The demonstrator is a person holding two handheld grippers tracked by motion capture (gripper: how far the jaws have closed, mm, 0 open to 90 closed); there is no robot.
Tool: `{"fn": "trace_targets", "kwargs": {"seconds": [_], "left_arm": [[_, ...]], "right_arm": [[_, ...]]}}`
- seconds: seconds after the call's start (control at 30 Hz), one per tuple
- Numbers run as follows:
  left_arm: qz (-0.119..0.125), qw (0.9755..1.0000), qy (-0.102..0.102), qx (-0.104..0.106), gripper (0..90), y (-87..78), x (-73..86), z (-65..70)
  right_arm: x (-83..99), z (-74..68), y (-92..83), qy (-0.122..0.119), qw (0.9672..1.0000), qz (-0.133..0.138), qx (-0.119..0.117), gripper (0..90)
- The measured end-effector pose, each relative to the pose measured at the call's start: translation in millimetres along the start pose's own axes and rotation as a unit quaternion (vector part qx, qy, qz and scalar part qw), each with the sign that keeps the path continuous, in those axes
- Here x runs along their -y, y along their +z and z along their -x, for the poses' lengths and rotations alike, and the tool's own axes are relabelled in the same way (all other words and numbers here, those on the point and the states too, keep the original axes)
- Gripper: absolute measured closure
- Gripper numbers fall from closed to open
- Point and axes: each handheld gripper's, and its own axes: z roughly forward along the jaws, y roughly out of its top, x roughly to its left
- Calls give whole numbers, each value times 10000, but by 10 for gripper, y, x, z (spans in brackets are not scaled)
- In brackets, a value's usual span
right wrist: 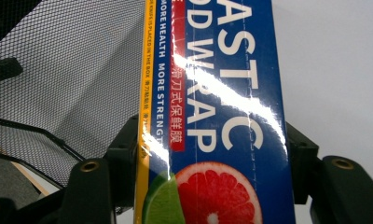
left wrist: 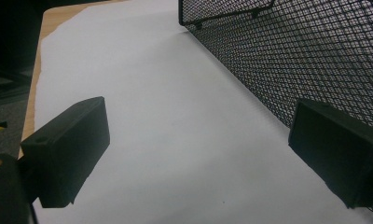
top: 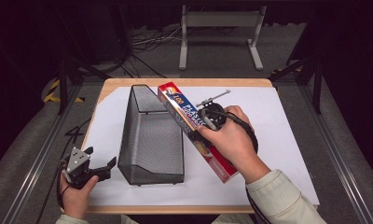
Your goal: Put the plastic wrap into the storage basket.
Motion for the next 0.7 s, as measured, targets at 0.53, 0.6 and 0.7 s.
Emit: {"fn": "trace_targets", "kwargs": {"seconds": [0.53, 0.6, 0.7], "left_arm": [[14, 10000, 4, 6, 61, -1, -5, -2], [11, 10000, 6, 6, 61, -5, -8, -1], [21, 10000, -7, 8, 61, -7, -7, -4]], "right_arm": [[-151, -293, 171, 60, 9993, 56, -355, 395], [-170, -329, 210, 69, 9993, 83, -362, 395], [-192, -369, 266, 95, 9992, 47, -389, 395]]}}
